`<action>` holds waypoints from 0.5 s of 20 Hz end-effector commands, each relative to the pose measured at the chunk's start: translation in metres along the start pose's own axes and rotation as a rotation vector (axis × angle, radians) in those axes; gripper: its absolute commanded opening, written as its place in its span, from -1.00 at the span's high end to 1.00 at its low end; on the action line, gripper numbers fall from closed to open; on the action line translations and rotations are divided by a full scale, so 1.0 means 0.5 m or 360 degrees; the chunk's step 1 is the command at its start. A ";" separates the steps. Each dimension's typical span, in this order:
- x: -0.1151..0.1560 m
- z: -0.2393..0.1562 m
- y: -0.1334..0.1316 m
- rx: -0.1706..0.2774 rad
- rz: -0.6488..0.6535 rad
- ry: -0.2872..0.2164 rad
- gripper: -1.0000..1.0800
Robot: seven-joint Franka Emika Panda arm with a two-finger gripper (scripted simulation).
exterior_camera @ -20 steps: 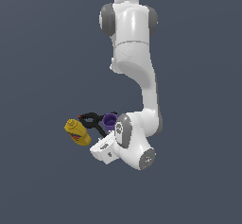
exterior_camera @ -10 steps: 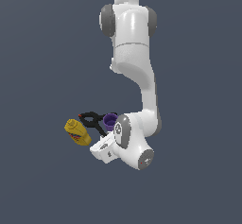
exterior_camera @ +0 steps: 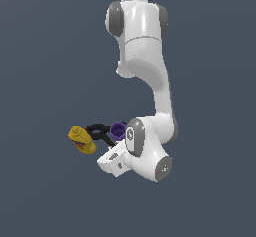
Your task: Pick up a designated object from a clutter of objects.
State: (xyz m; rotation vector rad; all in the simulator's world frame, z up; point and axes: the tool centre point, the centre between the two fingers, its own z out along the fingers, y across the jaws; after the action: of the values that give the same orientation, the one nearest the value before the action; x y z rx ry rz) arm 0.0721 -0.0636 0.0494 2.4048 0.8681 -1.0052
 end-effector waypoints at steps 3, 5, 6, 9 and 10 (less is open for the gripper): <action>-0.010 -0.133 0.018 -0.0098 0.0029 0.0154 1.00; -0.021 -0.209 0.024 -0.0154 0.0046 0.0242 1.00; -0.029 -0.250 0.027 -0.0185 0.0055 0.0290 1.00; -0.061 -0.375 0.029 -0.0279 0.0083 0.0437 1.00; -0.074 -0.415 0.028 -0.0310 0.0093 0.0485 1.00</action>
State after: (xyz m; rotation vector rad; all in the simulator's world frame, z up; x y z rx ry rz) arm 0.1532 0.0129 0.1862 2.4327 0.9333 -0.5936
